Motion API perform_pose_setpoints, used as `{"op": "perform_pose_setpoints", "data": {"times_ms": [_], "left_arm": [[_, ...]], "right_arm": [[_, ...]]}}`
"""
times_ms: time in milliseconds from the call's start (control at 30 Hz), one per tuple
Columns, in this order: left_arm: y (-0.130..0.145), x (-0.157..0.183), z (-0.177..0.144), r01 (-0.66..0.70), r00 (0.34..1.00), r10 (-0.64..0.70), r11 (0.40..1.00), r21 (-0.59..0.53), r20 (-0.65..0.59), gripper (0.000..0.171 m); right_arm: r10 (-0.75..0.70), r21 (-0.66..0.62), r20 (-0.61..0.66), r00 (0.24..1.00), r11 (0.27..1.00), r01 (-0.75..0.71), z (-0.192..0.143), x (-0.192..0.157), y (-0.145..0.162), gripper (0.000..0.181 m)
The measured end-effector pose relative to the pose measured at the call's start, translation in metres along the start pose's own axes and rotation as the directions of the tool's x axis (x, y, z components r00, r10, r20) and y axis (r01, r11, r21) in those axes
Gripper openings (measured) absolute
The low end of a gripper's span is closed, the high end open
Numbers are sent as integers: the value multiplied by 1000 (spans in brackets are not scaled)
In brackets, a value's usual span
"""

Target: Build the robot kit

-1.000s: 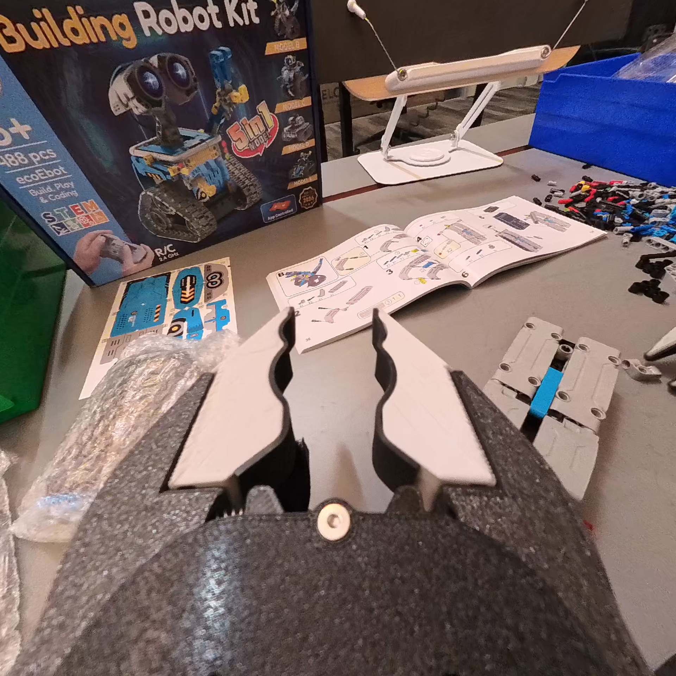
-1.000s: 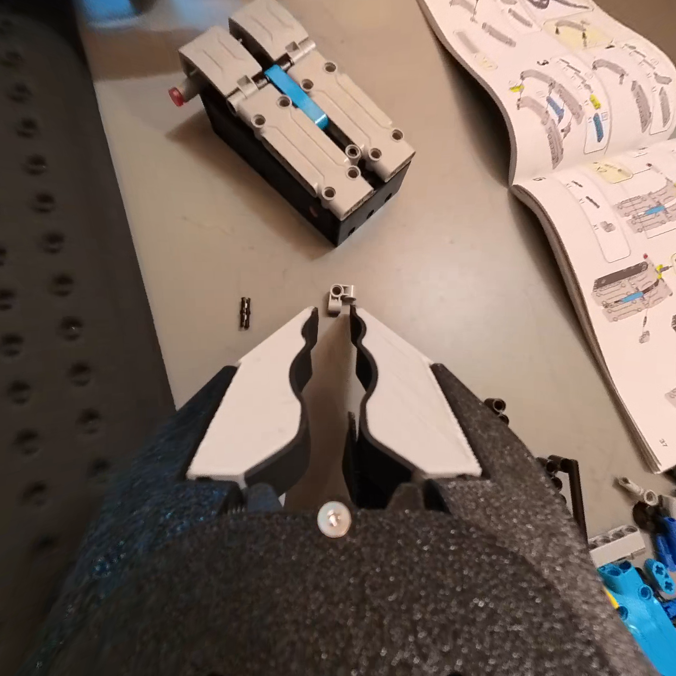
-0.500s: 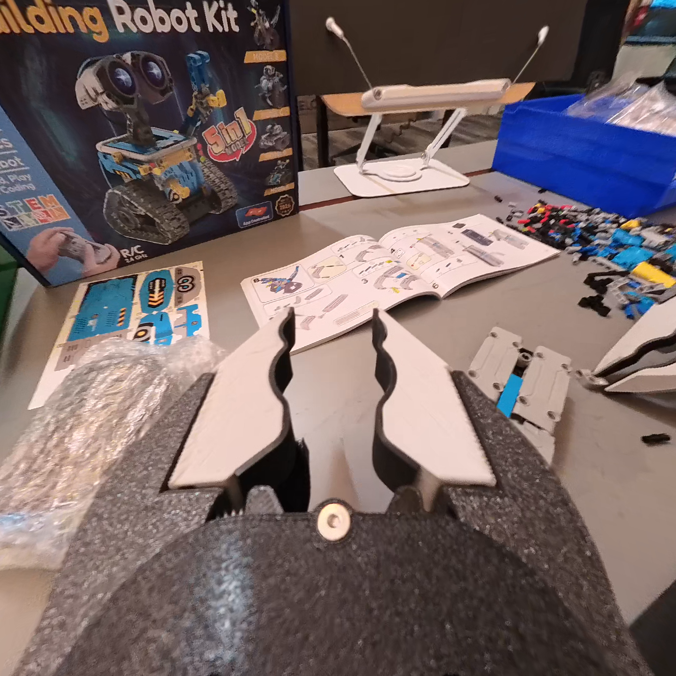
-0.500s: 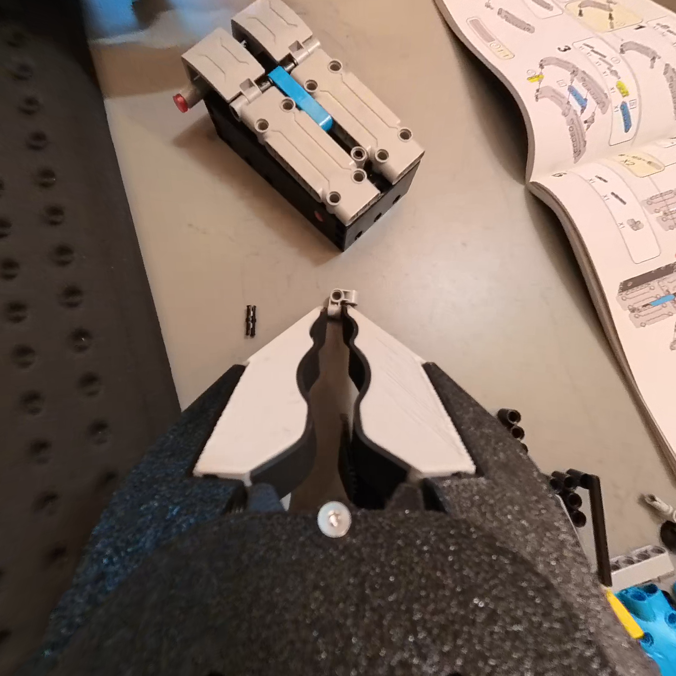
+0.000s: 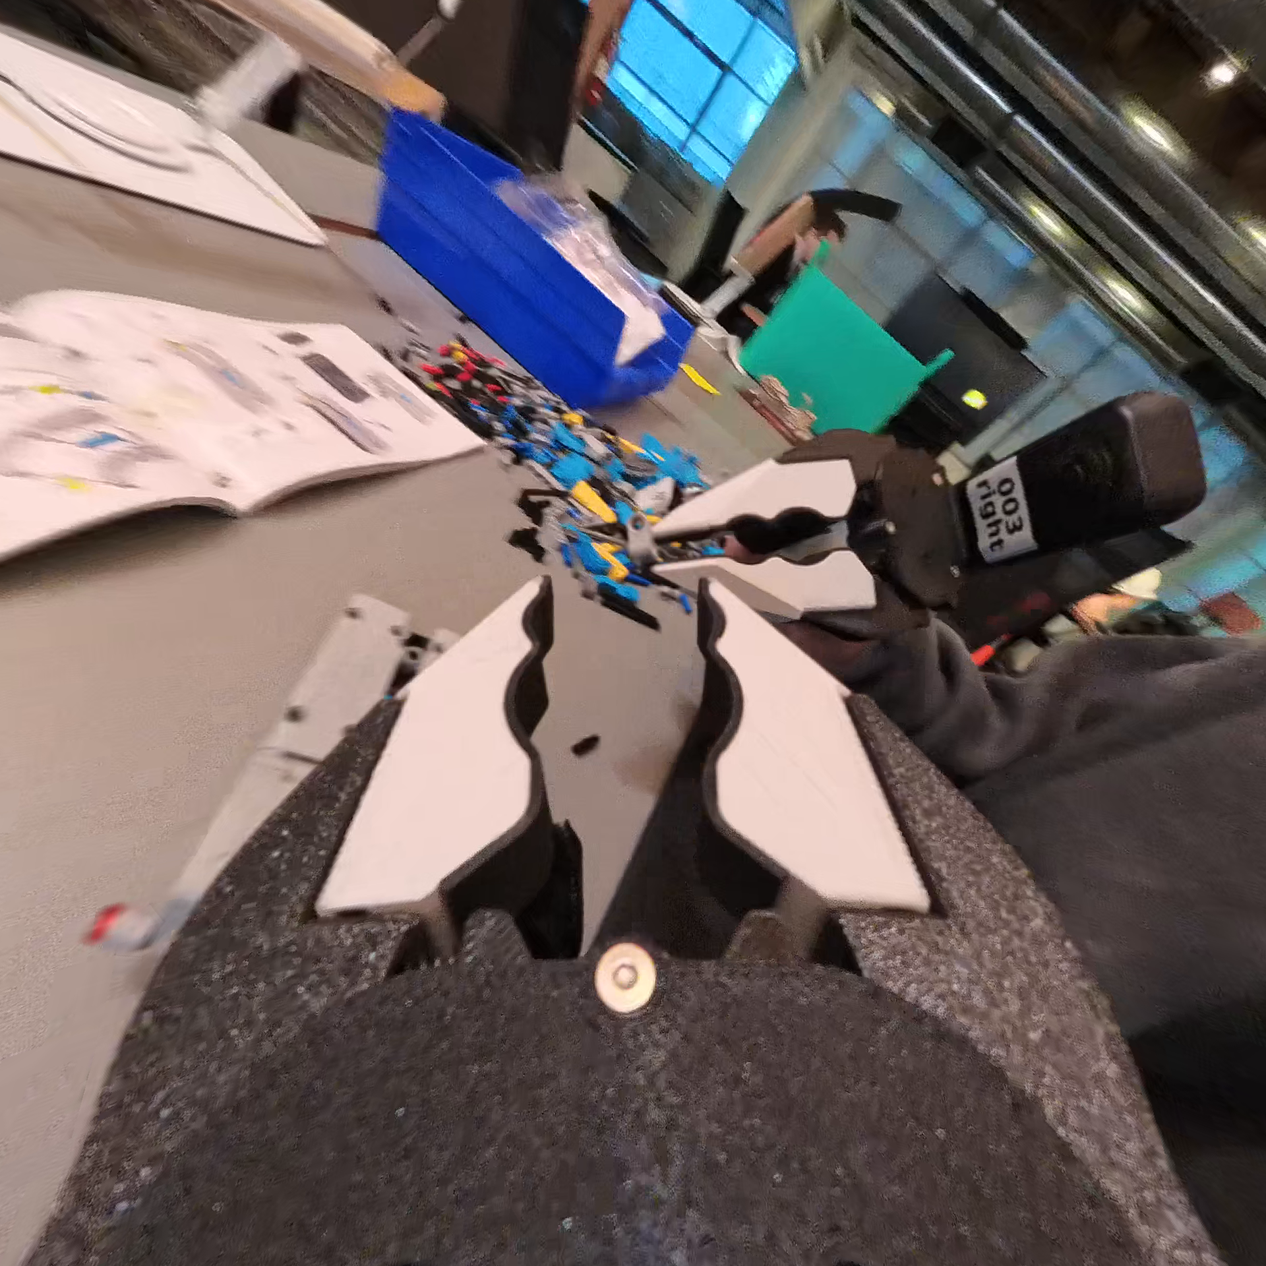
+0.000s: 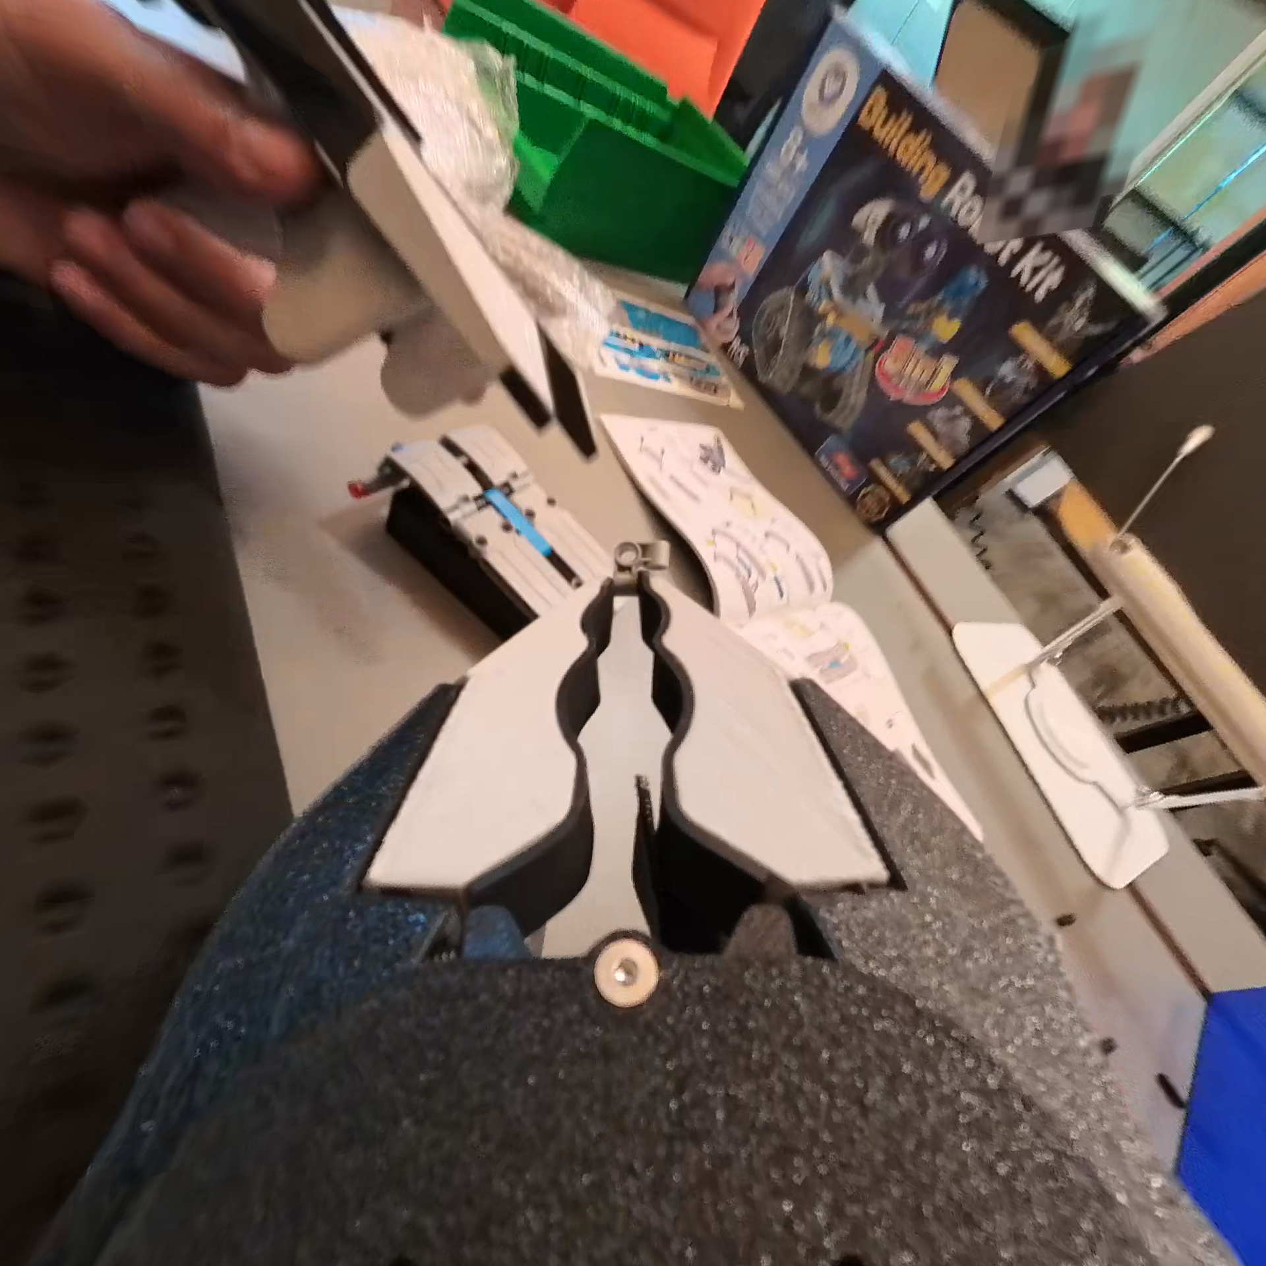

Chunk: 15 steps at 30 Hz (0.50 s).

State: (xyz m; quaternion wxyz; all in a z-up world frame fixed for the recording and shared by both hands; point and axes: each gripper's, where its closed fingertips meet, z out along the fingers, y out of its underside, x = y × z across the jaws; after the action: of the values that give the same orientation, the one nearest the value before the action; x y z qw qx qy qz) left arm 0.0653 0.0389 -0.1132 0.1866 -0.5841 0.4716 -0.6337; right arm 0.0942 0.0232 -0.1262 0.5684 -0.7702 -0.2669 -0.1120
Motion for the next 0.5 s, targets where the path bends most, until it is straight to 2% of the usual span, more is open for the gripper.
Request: {"op": "perform_pose_setpoints", "data": {"times_ms": [100, 267, 367, 500], "left_arm": [[4, 14, 7, 32, 997, -32, 999, 1, -68, 35], [-4, 27, 2, 102, 978, -91, 994, 50, -188, 20], [-3, 30, 2, 104, 973, -90, 993, 54, -212, 9], [-3, 28, 2, 107, 974, -94, 993, 54, -204, 10]], "right_arm": [[-24, 72, -47, 999, 997, 27, -3, -5, -22, 6], [-9, 132, -9, 1000, 991, 10, -3, -21, -39, 6], [-3, 131, 6, 1000, 991, 2, -2, -26, -40, 6], [19, 135, -46, 999, 991, -13, -4, -15, -41, 6]]}}
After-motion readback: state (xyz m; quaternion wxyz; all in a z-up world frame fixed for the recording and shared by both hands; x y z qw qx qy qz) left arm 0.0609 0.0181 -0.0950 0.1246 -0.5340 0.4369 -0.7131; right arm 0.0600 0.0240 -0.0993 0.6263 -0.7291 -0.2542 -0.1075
